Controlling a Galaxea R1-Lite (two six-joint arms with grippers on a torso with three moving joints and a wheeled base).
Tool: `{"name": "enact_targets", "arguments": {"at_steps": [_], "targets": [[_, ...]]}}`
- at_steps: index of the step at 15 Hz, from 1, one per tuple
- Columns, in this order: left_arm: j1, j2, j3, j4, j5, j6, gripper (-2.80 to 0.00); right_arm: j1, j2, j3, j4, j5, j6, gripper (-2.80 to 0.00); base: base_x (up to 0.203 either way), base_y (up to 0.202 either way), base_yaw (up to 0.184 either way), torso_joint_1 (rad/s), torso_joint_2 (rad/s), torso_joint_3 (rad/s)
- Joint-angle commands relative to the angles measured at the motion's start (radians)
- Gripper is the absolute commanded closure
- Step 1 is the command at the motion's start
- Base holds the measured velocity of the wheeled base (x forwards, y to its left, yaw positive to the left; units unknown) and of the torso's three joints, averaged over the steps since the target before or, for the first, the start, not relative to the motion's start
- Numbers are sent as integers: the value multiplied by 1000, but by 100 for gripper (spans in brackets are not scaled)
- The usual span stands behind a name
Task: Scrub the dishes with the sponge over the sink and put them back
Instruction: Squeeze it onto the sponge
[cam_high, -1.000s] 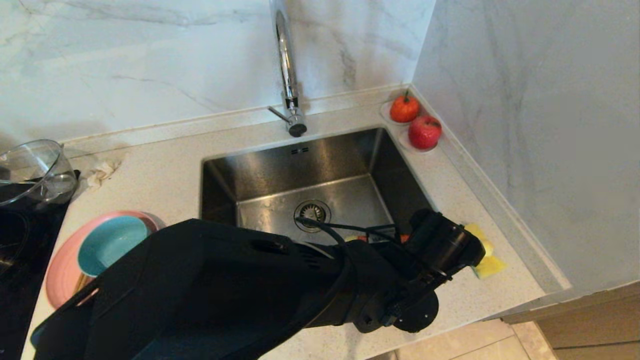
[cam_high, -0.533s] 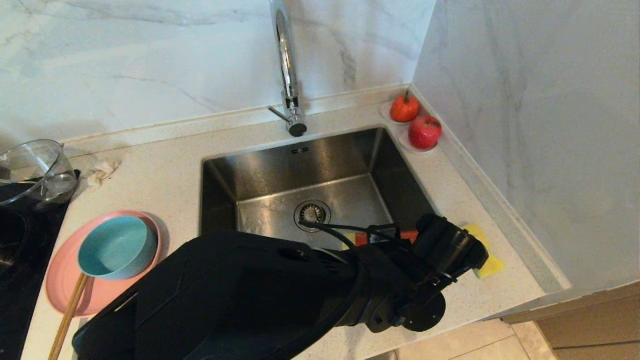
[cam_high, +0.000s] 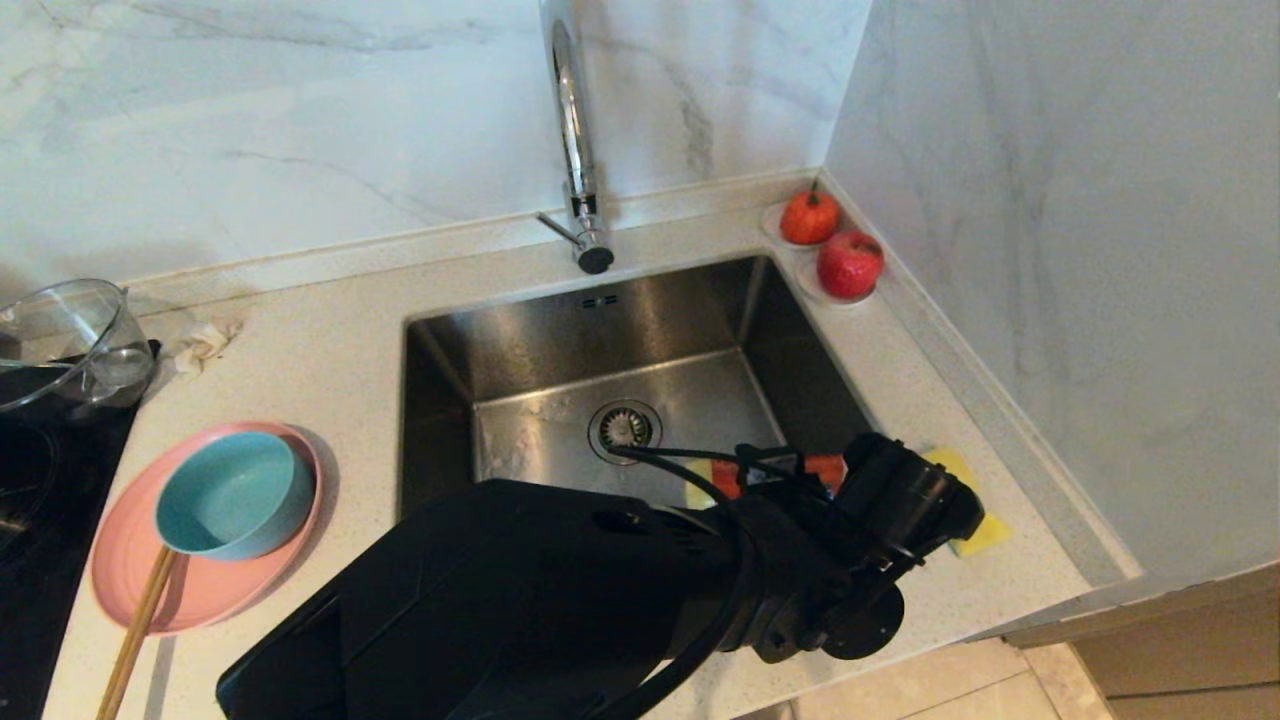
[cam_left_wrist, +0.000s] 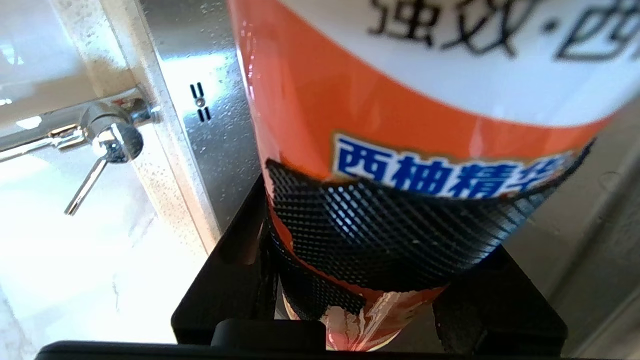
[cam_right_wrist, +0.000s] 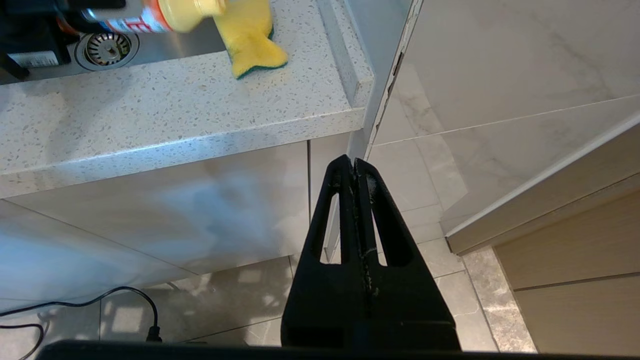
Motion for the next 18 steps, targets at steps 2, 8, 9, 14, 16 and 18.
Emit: {"name": "enact_targets", "arguments": {"at_steps": [2, 8, 9, 14, 16, 18], "targets": [[0, 41, -43, -1, 8, 9, 0, 1, 1, 0, -1, 0, 0, 0, 0, 0, 0, 0, 0, 0], [0, 38, -47, -5, 13, 31, 0, 1, 1, 0, -1, 0, 0, 0, 0, 0, 0, 0, 0, 0], [0, 36, -47, -8, 19, 34, 0, 0, 0, 0, -1, 0, 0, 0, 0, 0, 0, 0, 0, 0], [-4, 27, -45, -8, 38, 39, 0, -1, 1, 0, -1, 0, 0, 0, 0, 0, 0, 0, 0, 0], [-3, 29, -47, -6, 42, 39, 0, 0, 1, 0, -1, -2, 0, 0, 0, 0, 0, 0, 0, 0], [-3, 27, -47, -11, 44, 62, 0, -1, 1, 0, -1, 0, 0, 0, 0, 0, 0, 0, 0, 0]]}}
